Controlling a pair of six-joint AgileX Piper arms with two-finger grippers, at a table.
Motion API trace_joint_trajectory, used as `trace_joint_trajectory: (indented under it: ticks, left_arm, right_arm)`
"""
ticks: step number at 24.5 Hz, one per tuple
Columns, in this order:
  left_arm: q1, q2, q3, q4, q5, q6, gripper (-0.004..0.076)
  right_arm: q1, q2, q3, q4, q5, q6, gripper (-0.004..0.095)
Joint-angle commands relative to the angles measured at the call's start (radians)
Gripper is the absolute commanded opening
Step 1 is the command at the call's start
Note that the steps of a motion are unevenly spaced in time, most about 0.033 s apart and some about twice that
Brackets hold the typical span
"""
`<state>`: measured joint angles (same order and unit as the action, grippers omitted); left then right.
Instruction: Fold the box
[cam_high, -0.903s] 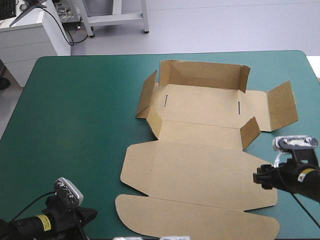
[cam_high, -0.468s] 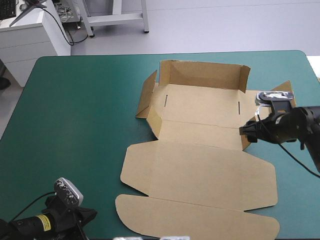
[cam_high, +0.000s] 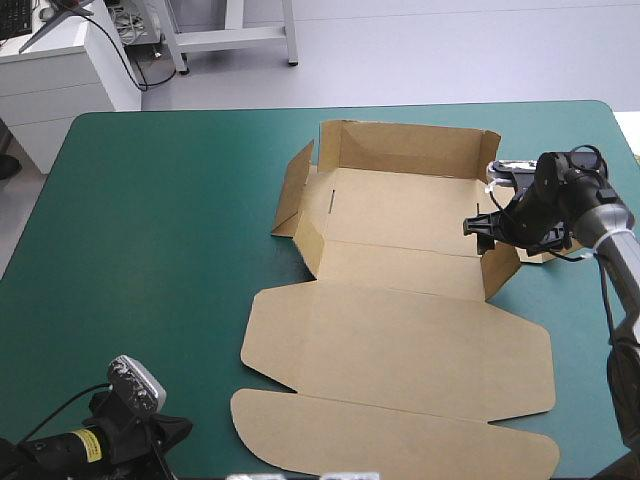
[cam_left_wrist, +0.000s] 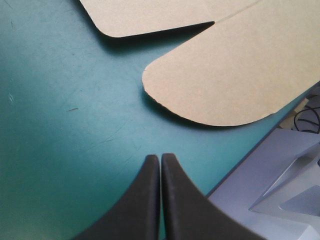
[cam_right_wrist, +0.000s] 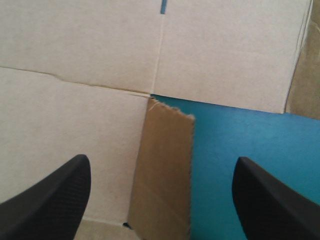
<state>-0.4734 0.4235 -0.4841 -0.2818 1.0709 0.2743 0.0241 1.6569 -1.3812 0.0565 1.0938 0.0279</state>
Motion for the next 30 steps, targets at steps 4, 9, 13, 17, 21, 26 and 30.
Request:
trace_joint_trajectory:
  ticks: [4, 9, 13, 17, 21, 26, 30]
  left_arm:
    - [-0.005, 0.008, -0.035, -0.022, -0.043, -0.006, -0.0008]
    - [-0.005, 0.008, -0.035, -0.022, -0.043, -0.006, -0.0008]
    - [-0.005, 0.008, -0.035, -0.022, -0.043, -0.006, -0.0008]
    - [-0.005, 0.008, -0.035, -0.022, -0.043, -0.003, -0.0008]
    - [-0.005, 0.008, -0.035, -0.022, -0.045, -0.003, -0.0008]
    - [-0.005, 0.008, -0.043, -0.041, -0.063, -0.003, -0.0008]
    - [-0.005, 0.008, -0.060, -0.087, -0.112, -0.007, -0.0008]
  right_arm:
    - [-0.046, 0.042, -0.044, 0.067, 0.030, -0.060, 0.0715]
    - [-0.047, 0.069, -0.044, 0.122, 0.028, -0.095, 0.0607]
    - [-0.047, 0.075, -0.044, 0.120, 0.038, -0.112, 0.0307]
    - [-0.048, 0.075, -0.044, 0.120, 0.039, -0.138, -0.0019]
    - [-0.048, 0.075, -0.044, 0.122, 0.030, -0.242, -0.0019]
    - [-0.039, 0.075, -0.048, 0.126, -0.038, -0.405, -0.0019]
    - [0.023, 0.111, -0.153, 0.119, -0.040, -0.560, -0.0019]
